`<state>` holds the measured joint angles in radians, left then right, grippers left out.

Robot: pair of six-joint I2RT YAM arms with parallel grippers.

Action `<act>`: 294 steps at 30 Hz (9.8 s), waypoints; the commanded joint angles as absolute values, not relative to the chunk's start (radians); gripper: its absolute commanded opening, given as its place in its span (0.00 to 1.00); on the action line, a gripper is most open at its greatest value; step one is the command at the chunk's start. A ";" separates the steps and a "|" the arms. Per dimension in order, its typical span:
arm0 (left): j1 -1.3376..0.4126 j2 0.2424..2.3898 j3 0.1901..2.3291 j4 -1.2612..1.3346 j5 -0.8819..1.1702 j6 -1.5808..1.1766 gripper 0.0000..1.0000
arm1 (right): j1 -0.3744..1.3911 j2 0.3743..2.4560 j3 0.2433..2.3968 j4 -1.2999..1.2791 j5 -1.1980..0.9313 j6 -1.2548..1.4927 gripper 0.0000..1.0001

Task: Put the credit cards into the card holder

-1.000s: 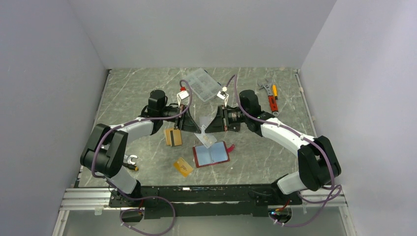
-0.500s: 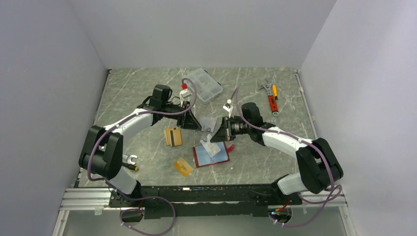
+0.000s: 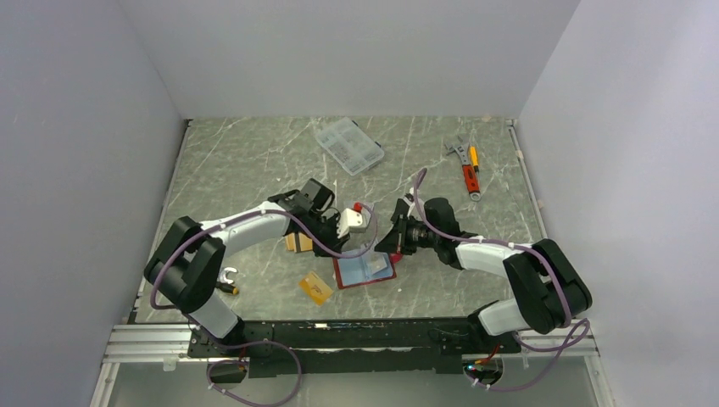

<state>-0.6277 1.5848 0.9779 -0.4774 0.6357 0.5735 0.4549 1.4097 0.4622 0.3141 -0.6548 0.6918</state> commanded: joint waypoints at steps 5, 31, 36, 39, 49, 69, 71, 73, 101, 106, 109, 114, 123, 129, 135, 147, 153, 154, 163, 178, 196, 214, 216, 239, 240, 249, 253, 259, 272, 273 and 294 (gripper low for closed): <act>-0.733 1.610 0.948 -0.464 0.385 0.675 0.20 | 0.472 1.433 0.408 0.538 -0.551 0.759 0.00; -0.875 1.635 0.899 -0.492 0.249 0.699 0.14 | 0.534 1.536 0.309 0.770 -0.445 0.884 0.00; -0.888 1.638 0.888 -0.489 0.238 0.706 0.13 | 0.535 1.480 0.278 0.749 -0.396 0.885 0.00; -0.893 1.640 0.887 -0.488 0.236 0.707 0.12 | 0.535 1.476 0.262 0.774 -0.388 0.903 0.00; -0.900 1.644 0.884 -0.486 0.230 0.712 0.11 | 0.533 1.535 0.246 0.918 -0.457 0.974 0.00; -0.902 1.643 0.894 -0.498 0.231 0.707 0.08 | 0.523 1.587 0.246 0.953 -0.486 0.987 0.00; -0.902 1.645 0.895 -0.498 0.230 0.707 0.08 | 0.523 1.598 0.247 0.960 -0.492 0.990 0.00; -0.904 1.646 0.896 -0.498 0.231 0.706 0.08 | 0.524 1.608 0.247 0.969 -0.496 0.991 0.00; -0.915 1.659 0.900 -0.510 0.231 0.715 0.03 | 0.538 1.644 0.218 0.979 -0.528 1.008 0.00; -0.916 1.658 0.908 -0.517 0.232 0.719 0.03 | 0.538 1.644 0.219 0.955 -0.530 0.992 0.00; -0.916 1.660 0.913 -0.520 0.230 0.719 0.03 | 0.538 1.659 0.230 0.951 -0.537 0.989 0.00; -0.917 1.663 0.914 -0.523 0.229 0.723 0.02 | 0.537 1.675 0.260 0.918 -0.543 0.969 0.00; -0.917 1.664 0.916 -0.526 0.230 0.723 0.01 | 0.536 1.690 0.293 0.897 -0.555 0.946 0.00; -0.919 1.665 0.919 -0.529 0.228 0.721 0.00 | 0.538 1.717 0.295 0.926 -0.593 0.953 0.00; -0.917 1.666 0.918 -0.530 0.221 0.726 0.00 | 0.538 1.669 0.258 0.885 -0.578 0.942 0.00; -0.919 1.667 0.925 -0.536 0.227 0.724 0.00 | 0.560 1.709 0.302 0.892 -0.554 0.944 0.00; -0.922 1.669 0.925 -0.543 0.230 0.726 0.00 | 0.580 1.718 0.318 0.935 -0.506 0.960 0.00; -0.923 1.668 0.924 -0.544 0.230 0.726 0.00 | 0.583 1.723 0.321 0.939 -0.502 0.962 0.00; -0.924 1.666 0.920 -0.545 0.227 0.727 0.00 | 0.609 1.691 0.351 0.787 -0.429 0.910 0.05; -0.902 1.634 0.891 -0.518 0.256 0.718 0.00 | 0.635 1.412 0.412 0.273 -0.261 0.791 0.35; -0.902 1.635 0.893 -0.509 0.263 0.721 0.00 | 0.763 1.542 0.575 0.217 -0.227 0.756 0.00; -0.902 1.620 0.887 -0.512 0.259 0.721 0.00 | 0.716 1.490 0.532 0.203 -0.286 0.751 0.00; -0.902 1.620 0.887 -0.514 0.261 0.719 0.00 | 0.716 1.501 0.523 0.215 -0.294 0.757 0.00; -0.855 1.601 0.952 -0.577 0.309 0.719 0.00 | 0.588 1.410 0.663 0.010 -0.382 0.658 0.08; -0.836 1.595 0.971 -0.602 0.325 0.720 0.00 | 0.552 1.388 0.675 -0.009 -0.386 0.646 0.13; -0.687 1.632 1.259 -0.801 0.513 0.706 0.01 | 0.340 1.382 0.777 -0.116 -0.262 0.606 0.44; -0.654 1.741 1.395 -0.770 0.584 0.636 0.03 | 0.303 1.458 0.834 -0.145 -0.097 0.577 0.51; -0.621 1.925 1.593 -0.743 0.676 0.537 0.02 | 0.267 1.587 0.935 -0.158 -0.004 0.538 0.72; -0.579 1.862 1.511 -0.702 0.734 0.507 0.01 | 0.329 1.815 1.131 -0.267 0.109 0.501 0.97; -0.575 1.858 1.511 -0.708 0.734 0.509 0.01 | 0.341 1.833 1.153 -0.293 0.128 0.499 0.96; -0.564 1.769 1.441 -0.706 0.710 0.530 0.00 | 0.541 1.893 1.139 -0.415 0.249 0.587 0.71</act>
<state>-0.5613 1.8156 1.4452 -0.7151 0.6937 0.5148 0.4904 1.8957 1.1900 -0.3653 0.2691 0.5358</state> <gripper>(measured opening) 0.009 0.757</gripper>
